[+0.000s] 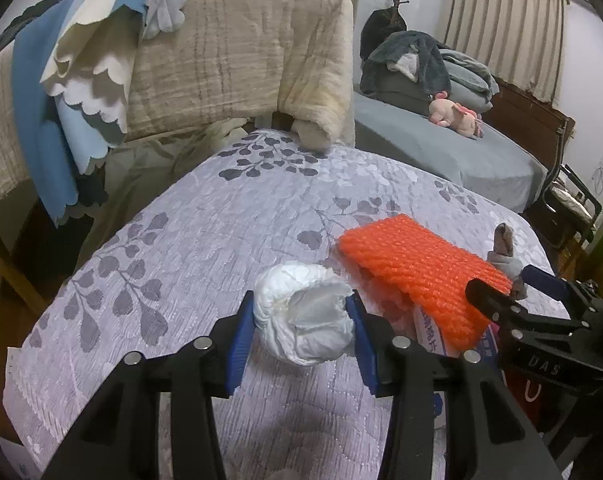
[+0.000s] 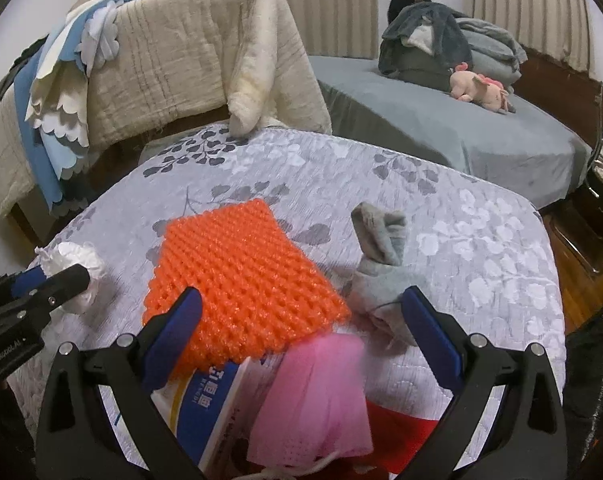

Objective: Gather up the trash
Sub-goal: 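Grasp the second orange mesh scrubber with the right gripper while the left holds the tissue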

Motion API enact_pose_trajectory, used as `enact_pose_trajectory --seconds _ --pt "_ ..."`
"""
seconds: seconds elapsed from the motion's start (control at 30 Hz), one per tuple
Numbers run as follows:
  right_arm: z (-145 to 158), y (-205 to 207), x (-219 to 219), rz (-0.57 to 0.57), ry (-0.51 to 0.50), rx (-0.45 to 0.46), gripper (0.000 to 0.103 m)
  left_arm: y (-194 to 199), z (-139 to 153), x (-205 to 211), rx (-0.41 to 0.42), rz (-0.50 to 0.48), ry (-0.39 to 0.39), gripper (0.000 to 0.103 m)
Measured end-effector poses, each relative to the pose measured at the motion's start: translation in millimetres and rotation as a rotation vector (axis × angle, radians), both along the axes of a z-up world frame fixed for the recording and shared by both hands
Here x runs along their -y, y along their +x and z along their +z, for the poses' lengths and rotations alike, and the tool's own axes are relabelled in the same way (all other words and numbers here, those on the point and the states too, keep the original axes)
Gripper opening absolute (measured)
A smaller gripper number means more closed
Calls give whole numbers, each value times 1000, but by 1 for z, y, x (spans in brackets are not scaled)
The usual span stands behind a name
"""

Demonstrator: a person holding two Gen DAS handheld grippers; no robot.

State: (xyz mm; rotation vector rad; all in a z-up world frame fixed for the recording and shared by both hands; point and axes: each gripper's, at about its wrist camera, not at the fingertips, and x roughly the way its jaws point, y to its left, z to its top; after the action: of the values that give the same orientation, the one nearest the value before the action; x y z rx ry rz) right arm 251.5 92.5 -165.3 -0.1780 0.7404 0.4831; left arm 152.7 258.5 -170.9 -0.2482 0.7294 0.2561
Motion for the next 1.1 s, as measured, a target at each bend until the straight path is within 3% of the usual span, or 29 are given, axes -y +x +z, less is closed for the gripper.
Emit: enact_pose_trajectory --seconds 0.17,0.27,0.33,0.53,0.63,0.77,0.87,0.97,1.07,1.1 --pt "0 -2 -4 48 17 -26 76 1 -2 -1 -3 0 -7 45" --pt "1 -3 -6 70 27 -45 63 1 -1 -1 -1 -1 -6 45" --pt "3 -4 -7 89 36 -57 49 1 0 -1 1 -1 -7 45" --pt "7 -11 -8 130 46 -59 26 0 5 3 8 -6 -4 45" --pt "12 -14 -3 135 70 -55 22 -1 8 4 12 -9 -4 45" --pt "24 -24 3 152 78 -31 25 -3 12 8 21 -14 -7 45" --pt "27 -33 8 168 56 -28 16 -6 18 12 33 -22 -10 45" --pt "29 -43 18 163 66 -36 14 -8 23 17 43 -34 -6 45" --pt "27 -49 23 152 52 -40 16 -11 25 22 47 -42 -4 45" --pt "27 -50 26 143 45 -41 21 -11 25 23 47 -44 -2 45"
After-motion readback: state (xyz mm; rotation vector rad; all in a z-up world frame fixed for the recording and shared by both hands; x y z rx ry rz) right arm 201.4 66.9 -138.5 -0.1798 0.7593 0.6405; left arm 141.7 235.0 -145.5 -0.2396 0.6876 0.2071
